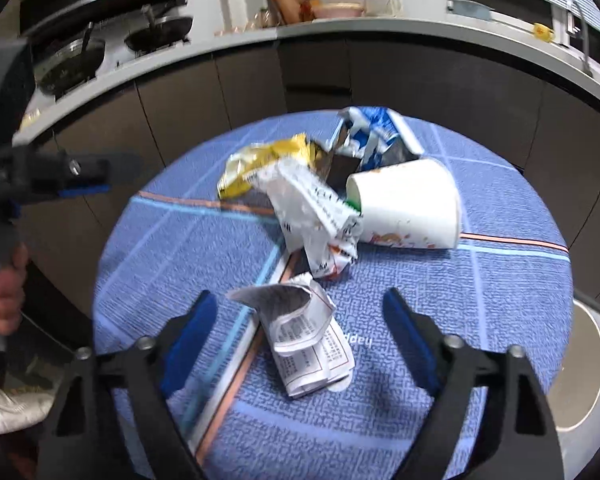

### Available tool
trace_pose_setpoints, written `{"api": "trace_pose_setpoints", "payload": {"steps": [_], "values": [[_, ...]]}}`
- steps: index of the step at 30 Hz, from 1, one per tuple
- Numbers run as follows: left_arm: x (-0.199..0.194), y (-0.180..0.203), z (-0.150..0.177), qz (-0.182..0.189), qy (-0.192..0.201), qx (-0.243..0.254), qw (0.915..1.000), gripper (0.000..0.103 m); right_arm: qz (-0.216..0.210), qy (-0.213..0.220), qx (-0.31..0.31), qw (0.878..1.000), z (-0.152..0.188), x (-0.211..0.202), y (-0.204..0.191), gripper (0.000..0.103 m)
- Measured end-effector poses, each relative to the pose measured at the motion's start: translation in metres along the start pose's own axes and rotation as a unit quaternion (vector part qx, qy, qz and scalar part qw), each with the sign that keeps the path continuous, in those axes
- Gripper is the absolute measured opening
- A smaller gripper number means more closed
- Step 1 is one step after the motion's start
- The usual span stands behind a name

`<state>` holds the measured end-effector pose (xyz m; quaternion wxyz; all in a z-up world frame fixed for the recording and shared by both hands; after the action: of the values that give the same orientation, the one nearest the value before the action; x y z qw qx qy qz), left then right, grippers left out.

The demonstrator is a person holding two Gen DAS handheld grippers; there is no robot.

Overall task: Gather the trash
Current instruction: 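Move both tools back over the table toward the remaining trash, then grasp a crumpled receipt with the right gripper while the left grasps a white printed wrapper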

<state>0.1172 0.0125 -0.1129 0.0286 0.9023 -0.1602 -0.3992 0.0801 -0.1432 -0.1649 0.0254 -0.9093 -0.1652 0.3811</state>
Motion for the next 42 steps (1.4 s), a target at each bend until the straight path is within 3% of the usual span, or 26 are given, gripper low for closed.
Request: {"api": "trace_pose_setpoints", "payload": {"steps": [5,8,10,13,21,25,30,32,36,40,42], "values": [[0.013,0.004,-0.002,0.017,-0.010,-0.003,0.9998,0.094,-0.007,-0.013,-0.027,1.000,0.005,0.013,-0.007,0.072],[0.022,0.010,-0.004,0.028,-0.014,0.000,0.9995,0.093,-0.014,-0.021,-0.040,0.999,0.009,0.020,-0.009,0.064],[0.030,0.015,-0.008,0.033,-0.017,0.003,0.9993,0.093,-0.019,-0.026,-0.041,0.999,0.010,0.022,-0.009,0.049],[0.044,0.024,-0.014,0.048,-0.021,0.000,0.9986,0.093,-0.022,-0.023,-0.038,0.999,0.011,0.022,-0.008,0.036],[0.087,0.049,-0.031,0.098,-0.046,-0.035,0.9935,0.084,-0.022,0.010,0.001,1.000,0.001,-0.002,0.011,0.034],[0.105,0.049,-0.032,0.092,-0.060,-0.053,0.9926,0.084,-0.014,0.022,0.011,1.000,0.001,-0.016,0.018,0.034],[0.109,0.042,-0.042,0.070,-0.051,-0.020,0.9960,0.085,-0.011,0.029,0.028,0.999,0.000,-0.026,0.026,0.034],[0.114,0.038,-0.052,0.087,-0.040,-0.021,0.9952,0.089,-0.012,0.030,0.031,0.999,-0.001,-0.025,0.025,0.034],[0.130,0.054,-0.057,0.171,-0.065,0.013,0.9831,0.090,-0.015,0.031,0.027,0.999,0.001,-0.028,0.021,0.034],[0.132,0.076,-0.052,0.225,-0.077,0.077,0.9683,0.090,-0.013,0.033,0.028,0.999,0.000,-0.031,0.021,0.035],[0.134,0.083,-0.041,0.242,-0.102,0.099,0.9598,0.090,-0.010,0.035,0.032,0.999,0.000,-0.034,0.024,0.035]]}}
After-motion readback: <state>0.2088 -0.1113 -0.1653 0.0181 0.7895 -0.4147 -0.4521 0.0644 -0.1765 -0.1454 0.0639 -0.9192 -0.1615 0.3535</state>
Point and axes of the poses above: each gripper's, at about its wrist camera, not at the fingertips, and x roughly the way its jaws point, y to its right, z to its underside, the point moved 9 cm from there along x, roughly the way its jaws point, and after that the axes turned 6 degrees about x, right-handed, at the moved point
